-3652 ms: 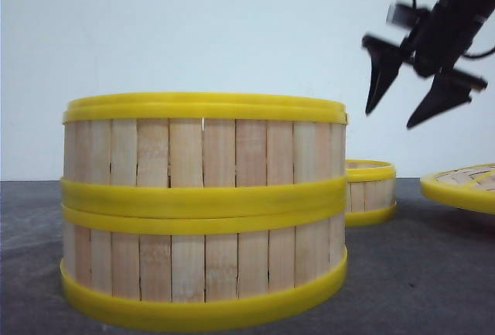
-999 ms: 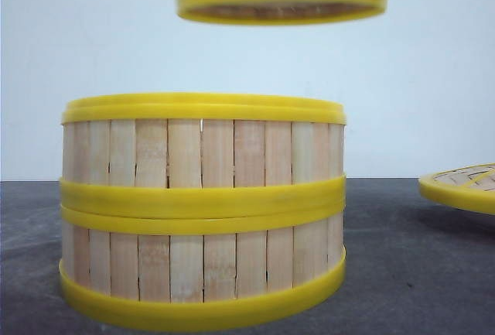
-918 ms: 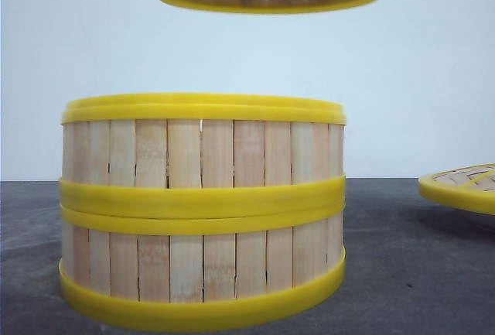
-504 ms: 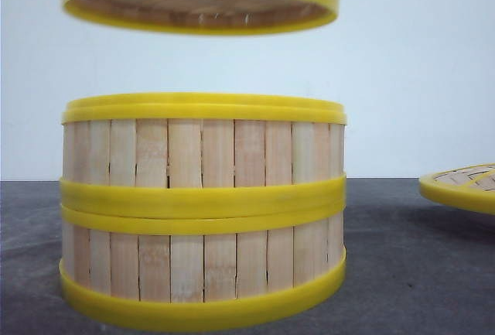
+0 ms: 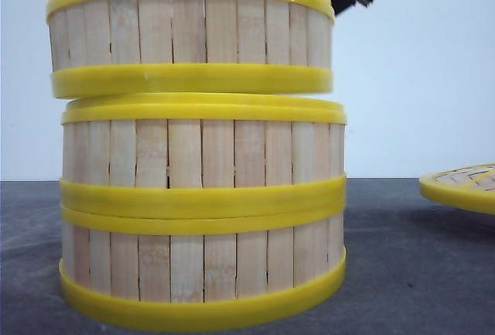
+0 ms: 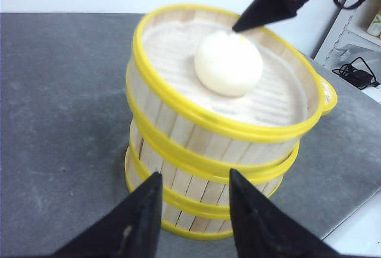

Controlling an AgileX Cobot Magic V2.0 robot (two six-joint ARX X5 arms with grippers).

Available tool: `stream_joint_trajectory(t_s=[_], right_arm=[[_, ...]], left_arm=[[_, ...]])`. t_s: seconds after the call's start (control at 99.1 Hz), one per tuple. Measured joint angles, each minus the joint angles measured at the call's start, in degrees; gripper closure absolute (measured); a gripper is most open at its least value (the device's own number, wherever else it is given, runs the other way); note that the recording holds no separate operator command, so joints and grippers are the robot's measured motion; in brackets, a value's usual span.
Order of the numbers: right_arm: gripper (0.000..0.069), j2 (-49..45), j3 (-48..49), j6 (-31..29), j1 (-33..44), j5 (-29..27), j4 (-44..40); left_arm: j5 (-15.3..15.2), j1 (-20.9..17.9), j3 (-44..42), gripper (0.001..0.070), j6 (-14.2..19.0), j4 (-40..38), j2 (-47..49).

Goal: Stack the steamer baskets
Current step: 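Carry the basket over the stack and lower it with the right gripper, then set the basket on the stack, open the right gripper, withdraw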

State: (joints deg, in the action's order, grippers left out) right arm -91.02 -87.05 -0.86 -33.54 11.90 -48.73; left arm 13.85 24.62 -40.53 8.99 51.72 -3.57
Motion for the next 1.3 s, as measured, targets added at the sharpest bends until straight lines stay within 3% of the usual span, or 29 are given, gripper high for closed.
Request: stream_joint_trajectory(t_s=[0.232,0.868,0.928,1.09,1.302], right_arm=[[0.0657,0.02,1.95,-0.20,0.00,-2.89,0.44],[0.0654,0.02,1.95,-0.39,0.59,-2.99,-1.51],[0.0603,0.02,1.95,-0.37,0.59,-2.95,-1.53],[0.0337,0.02,1.95,-0.72,0.61,-3.13,-0.33],[0.0279,2.84,1.92,-0.96,1.84,-3.15,2.34]], left_arm=[[0.00,0.00,0.00,0.0516,-0.22,0.00,0.00],[0.00,0.00,0.00,0.0516,-0.39,0.00,0.00],[0.00,0.00,0.00,0.0516,-0.39,0.00,0.00],[0.02,0.00,0.00,0.0516,-0.39,0.00,0.00],[0.02,0.00,0.00,0.0516,-0.39,0.11,0.00]])
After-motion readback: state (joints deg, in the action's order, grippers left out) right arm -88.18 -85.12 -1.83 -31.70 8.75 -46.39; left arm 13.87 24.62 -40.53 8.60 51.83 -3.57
